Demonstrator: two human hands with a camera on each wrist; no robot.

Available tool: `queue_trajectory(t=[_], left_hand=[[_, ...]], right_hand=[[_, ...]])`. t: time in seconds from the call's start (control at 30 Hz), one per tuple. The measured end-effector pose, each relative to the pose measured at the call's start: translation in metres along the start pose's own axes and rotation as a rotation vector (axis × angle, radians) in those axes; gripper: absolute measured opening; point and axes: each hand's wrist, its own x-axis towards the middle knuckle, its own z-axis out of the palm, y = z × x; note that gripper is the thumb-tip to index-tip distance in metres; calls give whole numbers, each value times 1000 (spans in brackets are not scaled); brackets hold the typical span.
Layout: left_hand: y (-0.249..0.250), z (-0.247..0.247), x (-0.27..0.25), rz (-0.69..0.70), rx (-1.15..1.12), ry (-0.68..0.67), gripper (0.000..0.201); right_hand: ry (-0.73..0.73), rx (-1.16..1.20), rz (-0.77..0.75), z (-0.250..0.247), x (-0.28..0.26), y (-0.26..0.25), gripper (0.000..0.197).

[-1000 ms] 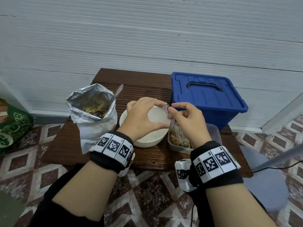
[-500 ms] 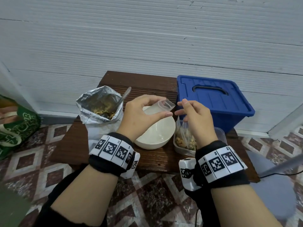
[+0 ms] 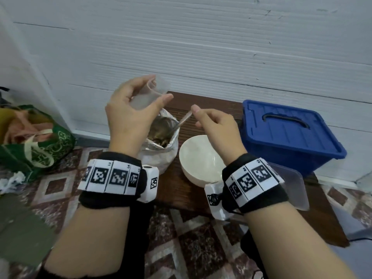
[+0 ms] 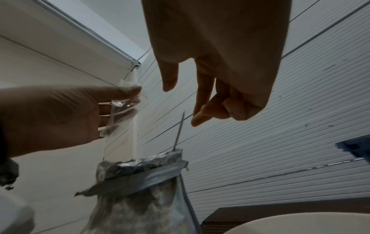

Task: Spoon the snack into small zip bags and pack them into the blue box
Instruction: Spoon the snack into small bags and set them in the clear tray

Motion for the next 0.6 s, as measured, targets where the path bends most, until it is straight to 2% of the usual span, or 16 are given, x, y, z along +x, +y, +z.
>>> queue_trajectory(t=[0.07, 0.17, 0.27, 0.37, 0.47, 0.6], left_hand=[[-13, -14, 6, 20, 100, 25, 42], [-26, -32, 12, 29, 226, 15, 46], [-34, -41, 10, -7, 353, -53, 43], [-42, -43, 8, -24, 409, -135, 33], [-49, -44, 8, -10, 449, -216, 39], [-51, -44, 7, 29, 491, -274, 44]], right_hand=[[1, -78, -30, 13, 6, -2, 34], [24, -176, -93, 30, 11, -3, 23], [48, -287, -182, 40, 12, -3, 22], [106, -353, -331, 42, 10, -5, 23], [60, -406, -439, 46, 7, -5, 21], [-7, -421, -404, 57, 7, -2, 22]])
